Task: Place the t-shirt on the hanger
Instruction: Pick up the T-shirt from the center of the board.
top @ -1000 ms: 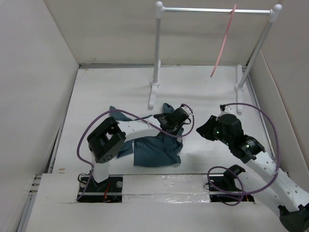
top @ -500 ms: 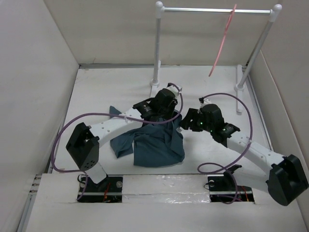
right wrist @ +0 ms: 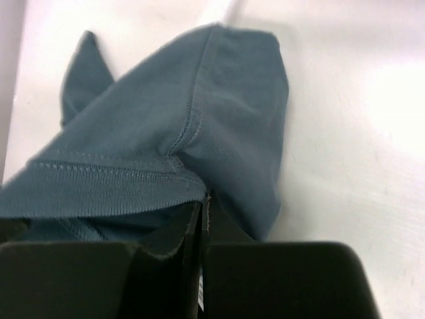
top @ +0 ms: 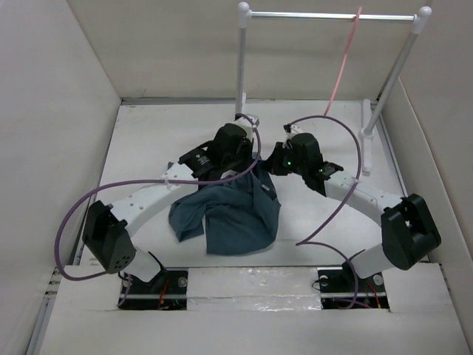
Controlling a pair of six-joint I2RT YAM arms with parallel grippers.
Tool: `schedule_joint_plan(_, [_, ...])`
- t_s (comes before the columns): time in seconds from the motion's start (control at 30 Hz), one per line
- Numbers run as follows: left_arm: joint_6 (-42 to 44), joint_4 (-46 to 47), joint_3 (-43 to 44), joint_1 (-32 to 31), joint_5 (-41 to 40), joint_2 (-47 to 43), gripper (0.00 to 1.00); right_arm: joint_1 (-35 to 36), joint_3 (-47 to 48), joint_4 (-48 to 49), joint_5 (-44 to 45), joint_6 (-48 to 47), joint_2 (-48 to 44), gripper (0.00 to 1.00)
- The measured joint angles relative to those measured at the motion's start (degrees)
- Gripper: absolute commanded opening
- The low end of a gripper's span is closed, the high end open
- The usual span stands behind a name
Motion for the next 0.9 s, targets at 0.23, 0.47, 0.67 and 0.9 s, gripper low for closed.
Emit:
schedule_joint_plan(0.23, [-0.57,-2.29,1.64,0.42,-0.44,-5.95,0.0,-0.11,10.16,-1.25,5.03,-1.79,-2.91,0.0])
schedule_joint_plan(0.47, [-3.3,-0.66,3.52,0.44,0.66,-6.8,0.0,-1.62,13.09,-4.26,8.13,-2.75,-2.86,0.26])
schedule_joint_plan(0.67, [-6.64,1.77,3.48,0.44,3.43,-3.17,0.0,-1.36,8.68,-9.18,12.02,-2.25,-7.1,0.66])
schedule_joint_plan(0.9, [-7.93,3.54,3.45,0.44,6.58,0.92,0.0,-0.87,8.9,-18.97,13.03,-1.77,-21.11,0.67])
